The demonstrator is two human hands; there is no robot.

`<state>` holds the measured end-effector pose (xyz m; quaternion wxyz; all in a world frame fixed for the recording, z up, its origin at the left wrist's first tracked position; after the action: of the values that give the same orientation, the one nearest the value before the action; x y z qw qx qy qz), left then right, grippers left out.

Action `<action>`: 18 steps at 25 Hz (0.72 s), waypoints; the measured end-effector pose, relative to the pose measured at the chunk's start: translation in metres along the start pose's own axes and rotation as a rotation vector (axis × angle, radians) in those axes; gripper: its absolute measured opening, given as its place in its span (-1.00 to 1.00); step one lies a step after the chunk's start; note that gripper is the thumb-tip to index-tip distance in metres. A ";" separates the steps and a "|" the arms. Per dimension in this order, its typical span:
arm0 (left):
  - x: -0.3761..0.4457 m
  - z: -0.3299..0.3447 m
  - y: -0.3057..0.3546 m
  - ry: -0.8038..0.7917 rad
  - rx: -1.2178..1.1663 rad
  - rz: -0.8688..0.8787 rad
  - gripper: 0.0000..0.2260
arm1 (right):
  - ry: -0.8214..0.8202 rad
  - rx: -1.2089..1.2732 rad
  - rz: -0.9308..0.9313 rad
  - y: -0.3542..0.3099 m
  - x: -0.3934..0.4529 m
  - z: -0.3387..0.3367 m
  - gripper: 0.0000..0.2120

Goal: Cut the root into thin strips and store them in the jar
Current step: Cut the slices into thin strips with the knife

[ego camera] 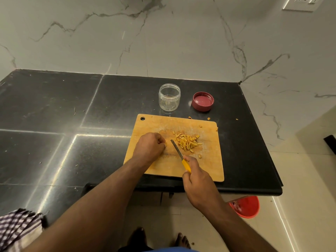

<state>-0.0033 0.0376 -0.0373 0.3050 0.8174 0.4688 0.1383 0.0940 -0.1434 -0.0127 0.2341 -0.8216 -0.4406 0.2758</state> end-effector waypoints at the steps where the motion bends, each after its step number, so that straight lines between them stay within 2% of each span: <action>1: 0.000 0.000 0.000 0.001 0.003 0.000 -0.85 | -0.006 0.002 -0.003 -0.001 0.001 0.001 -0.59; 8: -0.001 -0.001 -0.005 -0.014 -0.020 0.022 -0.80 | -0.005 -0.002 -0.007 -0.004 0.003 0.004 -0.59; 16: 0.000 0.002 -0.003 -0.002 -0.036 -0.020 -0.90 | -0.002 -0.013 -0.018 -0.005 0.005 0.007 -0.58; 18: -0.001 0.001 -0.003 -0.013 -0.045 -0.020 -0.87 | -0.009 -0.011 -0.017 -0.005 0.005 0.008 -0.58</action>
<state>-0.0053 0.0379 -0.0396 0.3277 0.8064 0.4718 0.1406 0.0885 -0.1352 -0.0167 0.2298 -0.8179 -0.4502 0.2748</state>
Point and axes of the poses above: each hand's wrist, its own x-axis towards the middle knuckle, its own z-axis out of the palm, y = z × x, the point moved 2 cm from there along x, towards the middle knuckle, and after that the axes turned 8 degrees about z, right-handed, at the moved point
